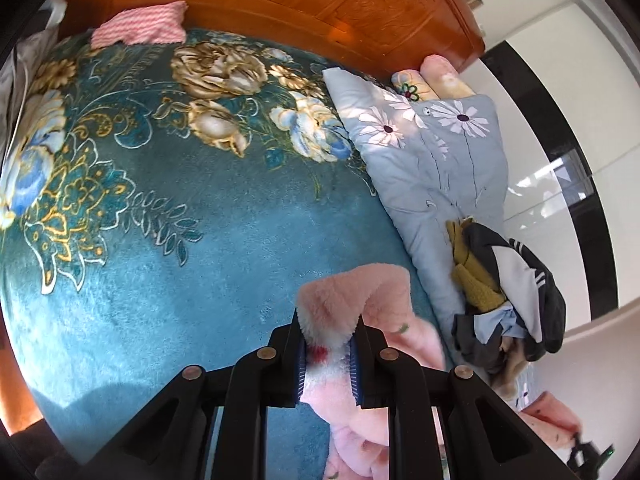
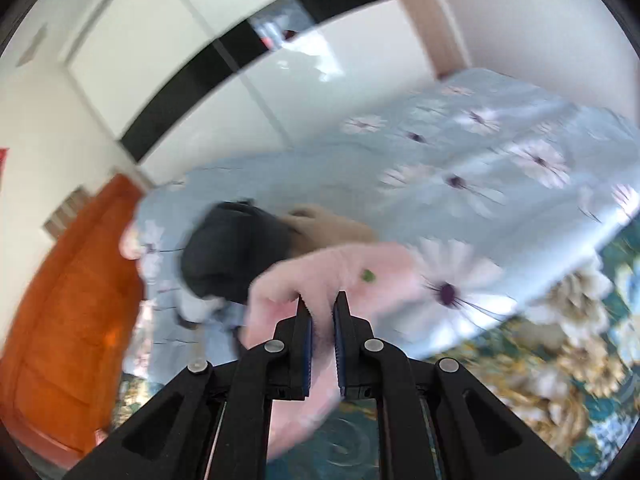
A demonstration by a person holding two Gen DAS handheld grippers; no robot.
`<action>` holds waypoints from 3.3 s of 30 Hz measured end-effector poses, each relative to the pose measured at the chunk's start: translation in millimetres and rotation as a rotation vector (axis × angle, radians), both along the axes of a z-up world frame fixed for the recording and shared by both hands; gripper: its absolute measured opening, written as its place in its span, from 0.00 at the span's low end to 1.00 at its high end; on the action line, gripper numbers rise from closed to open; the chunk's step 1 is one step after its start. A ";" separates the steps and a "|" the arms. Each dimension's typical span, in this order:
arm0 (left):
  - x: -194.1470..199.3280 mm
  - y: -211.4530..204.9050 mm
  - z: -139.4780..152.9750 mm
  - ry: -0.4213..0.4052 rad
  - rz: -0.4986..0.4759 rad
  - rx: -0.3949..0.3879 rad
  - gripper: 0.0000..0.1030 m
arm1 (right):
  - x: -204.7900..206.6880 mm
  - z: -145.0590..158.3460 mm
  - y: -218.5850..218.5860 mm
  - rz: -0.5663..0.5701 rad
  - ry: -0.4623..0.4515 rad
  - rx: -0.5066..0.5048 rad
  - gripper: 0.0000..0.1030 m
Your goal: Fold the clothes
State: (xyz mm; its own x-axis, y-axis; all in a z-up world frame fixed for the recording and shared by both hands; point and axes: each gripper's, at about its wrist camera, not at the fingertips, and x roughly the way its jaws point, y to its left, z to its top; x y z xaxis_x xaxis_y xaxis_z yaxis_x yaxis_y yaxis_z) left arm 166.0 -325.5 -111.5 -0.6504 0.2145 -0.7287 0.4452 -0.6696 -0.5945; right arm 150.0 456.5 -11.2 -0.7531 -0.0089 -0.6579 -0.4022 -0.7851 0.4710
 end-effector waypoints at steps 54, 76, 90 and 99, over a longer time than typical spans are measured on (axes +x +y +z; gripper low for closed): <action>6.2 17.5 -36.9 -0.069 -0.068 0.014 0.18 | 61.5 -124.6 -121.9 0.876 -0.656 0.008 0.04; -10.3 15.8 -51.2 -0.163 -0.085 -0.025 0.18 | 21.6 -166.3 -29.1 0.521 -0.878 0.390 0.31; -4.6 31.9 -58.0 -0.179 -0.079 0.003 0.18 | 80.5 -190.7 -241.2 1.071 -0.690 0.508 0.55; 9.0 26.7 -69.5 -0.171 -0.044 0.063 0.18 | 65.6 -219.8 -245.2 1.023 -0.746 0.667 0.33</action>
State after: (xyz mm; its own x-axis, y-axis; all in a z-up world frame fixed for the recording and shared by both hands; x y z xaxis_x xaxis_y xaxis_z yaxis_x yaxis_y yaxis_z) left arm 175.1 -298.8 -181.0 -0.5076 0.2884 -0.8119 0.5146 -0.6543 -0.5541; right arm 215.6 211.3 -231.0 -0.0867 0.1359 -0.9869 0.4806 -0.8620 -0.1609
